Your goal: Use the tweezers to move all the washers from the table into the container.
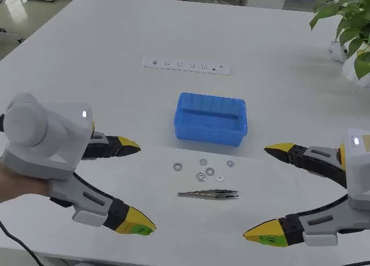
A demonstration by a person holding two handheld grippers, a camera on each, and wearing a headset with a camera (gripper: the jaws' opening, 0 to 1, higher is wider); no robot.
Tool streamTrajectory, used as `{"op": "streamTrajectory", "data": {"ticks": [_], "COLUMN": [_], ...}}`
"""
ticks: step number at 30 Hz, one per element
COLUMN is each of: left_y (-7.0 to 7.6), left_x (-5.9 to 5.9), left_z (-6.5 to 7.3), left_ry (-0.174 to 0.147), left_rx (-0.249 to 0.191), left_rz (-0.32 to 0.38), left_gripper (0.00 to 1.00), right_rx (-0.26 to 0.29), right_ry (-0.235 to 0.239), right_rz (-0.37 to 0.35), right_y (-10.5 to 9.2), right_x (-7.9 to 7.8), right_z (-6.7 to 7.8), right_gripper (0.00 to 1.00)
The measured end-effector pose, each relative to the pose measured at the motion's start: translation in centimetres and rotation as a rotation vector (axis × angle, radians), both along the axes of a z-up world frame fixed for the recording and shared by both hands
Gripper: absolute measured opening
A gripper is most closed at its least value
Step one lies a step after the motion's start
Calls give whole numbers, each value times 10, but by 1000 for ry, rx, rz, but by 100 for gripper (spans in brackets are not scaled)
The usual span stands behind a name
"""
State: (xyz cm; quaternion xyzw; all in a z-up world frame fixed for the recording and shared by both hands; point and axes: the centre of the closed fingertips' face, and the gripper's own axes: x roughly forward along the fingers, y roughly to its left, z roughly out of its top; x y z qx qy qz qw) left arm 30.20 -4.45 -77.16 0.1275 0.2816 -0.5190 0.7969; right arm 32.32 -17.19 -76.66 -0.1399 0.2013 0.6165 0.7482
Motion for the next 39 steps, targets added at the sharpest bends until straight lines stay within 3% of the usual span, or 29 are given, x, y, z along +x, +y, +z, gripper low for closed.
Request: {"op": "streamTrajectory", "data": {"ticks": [12, 35, 39], "left_y": [-2, -4, -7], "left_x": [4, 6, 6], "left_z": [6, 1, 2], "left_ry": [-7, 0, 8], "left_rx": [-11, -1, -27], "left_rz": [2, -8, 3], "left_gripper": [94, 94, 94], "right_rx": [-2, -21, -23], "right_ry": [5, 18, 26], "right_rz": [-5, -7, -2], "right_y": [-2, -6, -6], "right_x": [2, 7, 4], "right_z": [-2, -10, -11], "right_gripper": [100, 100, 99]}}
